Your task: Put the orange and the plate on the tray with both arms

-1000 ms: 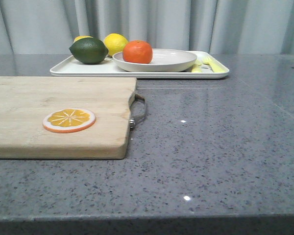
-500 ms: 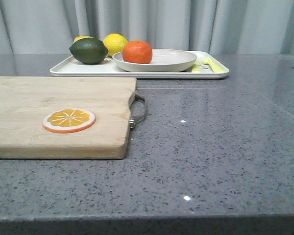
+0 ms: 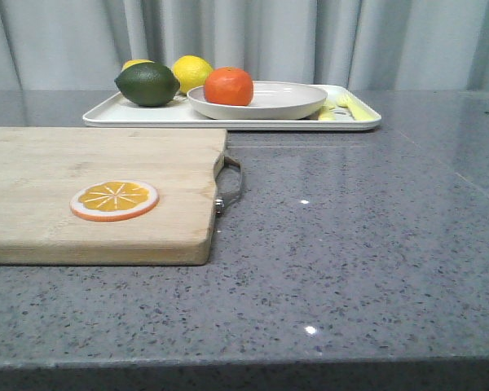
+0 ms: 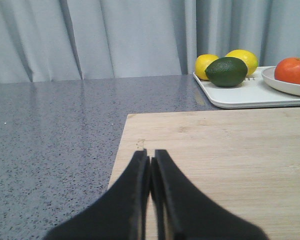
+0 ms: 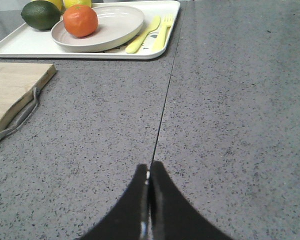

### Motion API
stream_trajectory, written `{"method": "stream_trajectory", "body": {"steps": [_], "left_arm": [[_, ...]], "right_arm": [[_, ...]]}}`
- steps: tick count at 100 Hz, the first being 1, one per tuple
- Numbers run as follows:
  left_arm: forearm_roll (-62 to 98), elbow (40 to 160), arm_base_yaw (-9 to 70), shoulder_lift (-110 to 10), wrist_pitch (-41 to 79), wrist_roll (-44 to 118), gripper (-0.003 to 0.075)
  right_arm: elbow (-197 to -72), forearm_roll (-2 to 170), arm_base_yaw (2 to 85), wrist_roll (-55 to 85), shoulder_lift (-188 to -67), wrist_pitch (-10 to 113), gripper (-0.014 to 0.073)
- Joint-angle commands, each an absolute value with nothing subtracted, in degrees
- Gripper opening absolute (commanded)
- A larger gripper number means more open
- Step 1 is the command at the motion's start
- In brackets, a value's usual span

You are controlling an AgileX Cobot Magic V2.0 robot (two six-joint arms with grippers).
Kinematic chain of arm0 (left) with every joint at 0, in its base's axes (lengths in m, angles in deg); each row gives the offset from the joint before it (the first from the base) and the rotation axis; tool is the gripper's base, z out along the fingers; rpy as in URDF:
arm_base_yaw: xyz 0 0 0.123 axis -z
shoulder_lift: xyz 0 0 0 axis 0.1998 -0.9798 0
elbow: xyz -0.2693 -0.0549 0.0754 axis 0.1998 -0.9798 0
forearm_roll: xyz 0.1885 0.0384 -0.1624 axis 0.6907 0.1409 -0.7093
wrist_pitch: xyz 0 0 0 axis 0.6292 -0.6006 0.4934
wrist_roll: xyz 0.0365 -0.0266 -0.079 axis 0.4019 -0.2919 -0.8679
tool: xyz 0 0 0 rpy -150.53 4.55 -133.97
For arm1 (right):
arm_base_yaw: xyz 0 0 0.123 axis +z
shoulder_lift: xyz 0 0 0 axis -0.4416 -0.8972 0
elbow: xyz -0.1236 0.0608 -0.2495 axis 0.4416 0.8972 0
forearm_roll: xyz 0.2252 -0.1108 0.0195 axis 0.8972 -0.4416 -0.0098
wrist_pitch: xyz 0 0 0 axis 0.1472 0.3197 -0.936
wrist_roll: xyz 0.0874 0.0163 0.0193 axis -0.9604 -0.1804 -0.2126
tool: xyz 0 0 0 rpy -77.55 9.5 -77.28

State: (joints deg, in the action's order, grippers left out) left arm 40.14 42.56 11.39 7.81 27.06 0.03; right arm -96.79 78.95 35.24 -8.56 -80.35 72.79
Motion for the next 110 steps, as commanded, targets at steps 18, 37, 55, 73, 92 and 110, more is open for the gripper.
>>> {"method": "stream_trajectory", "body": {"steps": [18, 37, 55, 73, 92, 110], "left_arm": [[40.14, 41.28, 11.32, 9.54, 31.56, -0.25, -0.0019], [40.14, 41.28, 11.32, 9.54, 31.56, -0.25, -0.0019], [40.14, 41.28, 11.32, 9.54, 31.56, -0.25, -0.0019], [40.14, 41.28, 11.32, 9.54, 31.56, -0.25, -0.0019], [40.14, 41.28, 11.32, 9.54, 31.56, -0.25, -0.0019], [40.14, 41.28, 11.32, 9.54, 31.56, -0.25, -0.0019]], "right_arm": [[-98.31, 78.89, 35.34, -7.84, -80.81, 68.32, -0.0059], [-98.31, 78.89, 35.34, -7.84, -80.81, 68.32, -0.0059], [-98.31, 78.89, 35.34, -7.84, -80.81, 68.32, -0.0059], [-98.31, 78.89, 35.34, -7.84, -80.81, 68.32, -0.0059], [-98.31, 78.89, 35.34, -7.84, -80.81, 68.32, -0.0059], [-94.32, 78.65, 35.16, -7.84, -80.76, 63.01, -0.0059]]}}
